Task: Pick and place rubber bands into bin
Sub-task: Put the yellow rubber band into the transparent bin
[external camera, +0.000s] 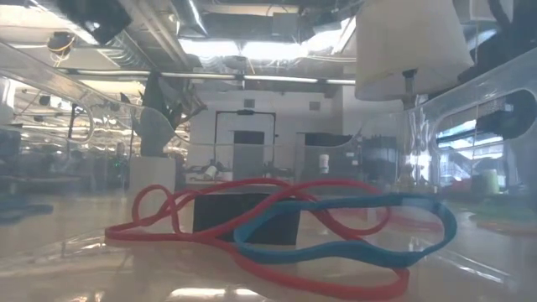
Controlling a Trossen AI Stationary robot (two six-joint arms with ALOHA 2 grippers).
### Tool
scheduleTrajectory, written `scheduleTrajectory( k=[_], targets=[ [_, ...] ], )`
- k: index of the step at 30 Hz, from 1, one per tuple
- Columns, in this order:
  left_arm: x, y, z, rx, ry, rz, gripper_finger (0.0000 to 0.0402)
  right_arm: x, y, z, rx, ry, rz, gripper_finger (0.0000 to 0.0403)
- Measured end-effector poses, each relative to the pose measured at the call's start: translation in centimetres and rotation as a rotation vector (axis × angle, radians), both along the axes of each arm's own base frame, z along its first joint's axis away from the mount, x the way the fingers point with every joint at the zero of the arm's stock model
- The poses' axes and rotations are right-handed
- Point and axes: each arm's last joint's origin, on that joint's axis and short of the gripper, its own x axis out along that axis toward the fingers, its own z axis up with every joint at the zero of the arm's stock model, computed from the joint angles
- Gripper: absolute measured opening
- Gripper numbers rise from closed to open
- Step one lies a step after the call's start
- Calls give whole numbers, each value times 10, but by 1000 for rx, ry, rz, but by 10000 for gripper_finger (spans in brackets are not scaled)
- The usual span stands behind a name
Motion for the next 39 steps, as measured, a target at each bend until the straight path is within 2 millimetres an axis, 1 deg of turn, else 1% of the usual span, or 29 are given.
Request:
scheduleTrajectory(
  k=[5,9,11,13,15,16,19,20,23,25,28,30,34,36,39],
  targets=[
    [-26,17,-8,-17,-66,22,2,4,4,-13,-8,32,1,120],
    [-39,26,-15,-2,-107,29,2,6,5,-22,-29,67,-20,103],
    [-44,29,-19,12,-121,20,2,7,6,-25,-28,78,-44,83],
    [-48,32,-24,33,-132,14,2,7,6,-26,-18,75,-85,50],
    [-52,35,-28,56,-144,34,2,7,6,-23,-4,65,-138,16],
    [-53,37,-30,68,-151,52,2,8,6,-21,5,56,-161,10],
    [-54,43,-37,104,-165,72,2,10,8,-9,-8,32,-228,11],
    [-54,44,-39,111,-170,71,2,11,8,-2,-12,26,-236,8],
    [-53,49,-43,126,-167,46,2,21,15,22,4,-2,-257,4],
    [-52,52,-44,134,-164,23,2,26,18,37,-27,-16,-258,3],
    [-53,57,-49,156,-150,10,2,39,25,69,-58,-112,-267,2],
    [-53,60,-50,162,-158,13,2,45,27,86,-108,-124,-271,2],
    [-56,64,-56,151,-158,16,2,70,39,115,-152,-166,-237,1],
    [-60,66,-57,156,-146,24,2,88,48,122,-159,-170,-198,1],
    [-61,67,-55,158,-165,19,2,116,62,128,-161,-202,-163,1]
  ],
)
